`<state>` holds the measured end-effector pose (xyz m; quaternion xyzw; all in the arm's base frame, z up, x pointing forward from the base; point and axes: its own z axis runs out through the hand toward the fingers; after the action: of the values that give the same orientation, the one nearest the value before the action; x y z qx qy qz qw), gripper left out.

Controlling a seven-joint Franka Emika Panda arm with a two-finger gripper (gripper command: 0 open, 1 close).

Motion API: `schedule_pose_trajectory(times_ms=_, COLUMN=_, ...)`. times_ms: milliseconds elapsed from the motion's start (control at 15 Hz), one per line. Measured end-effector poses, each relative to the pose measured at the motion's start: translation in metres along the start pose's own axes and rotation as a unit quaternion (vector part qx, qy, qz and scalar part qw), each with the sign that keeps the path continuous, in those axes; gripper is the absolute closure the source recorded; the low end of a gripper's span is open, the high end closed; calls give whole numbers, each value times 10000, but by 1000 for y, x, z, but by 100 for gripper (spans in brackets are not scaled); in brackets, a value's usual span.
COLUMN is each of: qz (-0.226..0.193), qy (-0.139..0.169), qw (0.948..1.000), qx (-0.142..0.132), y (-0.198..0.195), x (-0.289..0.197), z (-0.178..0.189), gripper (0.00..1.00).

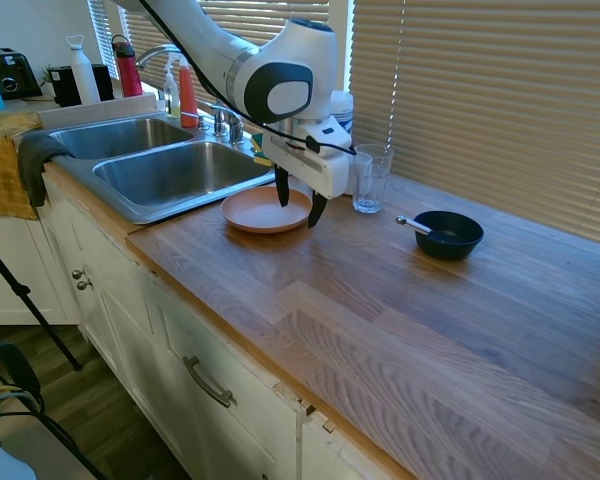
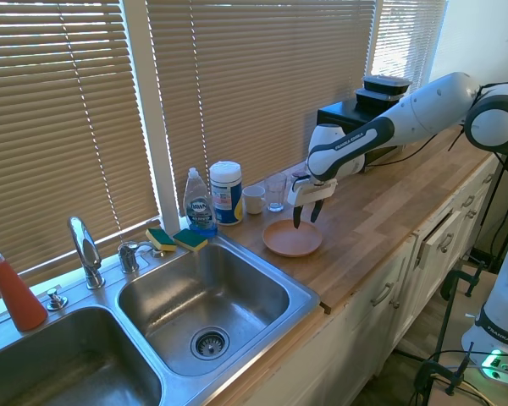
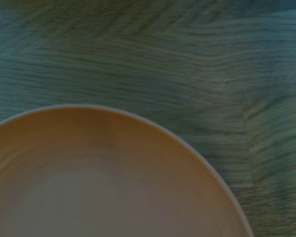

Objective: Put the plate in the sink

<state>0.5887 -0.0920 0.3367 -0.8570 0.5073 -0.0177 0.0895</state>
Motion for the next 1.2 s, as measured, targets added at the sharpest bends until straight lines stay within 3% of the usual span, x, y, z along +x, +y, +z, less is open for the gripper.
schedule_pose_trajectory(times_ms=200, qz=-60, qy=-111, qw=9999, qx=-77, y=0, x=1, z=3, gripper=0)
schedule_pose_trajectory(times_ms=267, qz=-75, qy=-139, qw=9998, qx=-105, y=0, x=2, z=4, gripper=100)
schedule_pose_trajectory(times_ms=800, qz=-168, qy=-239, qw=9993, qx=-235, y=4, x=5, z=16, gripper=100)
schedule_pose_trajectory(times_ms=1200, qz=-182, qy=-327, qw=9991, qx=-175, y=6, x=7, z=20, gripper=100)
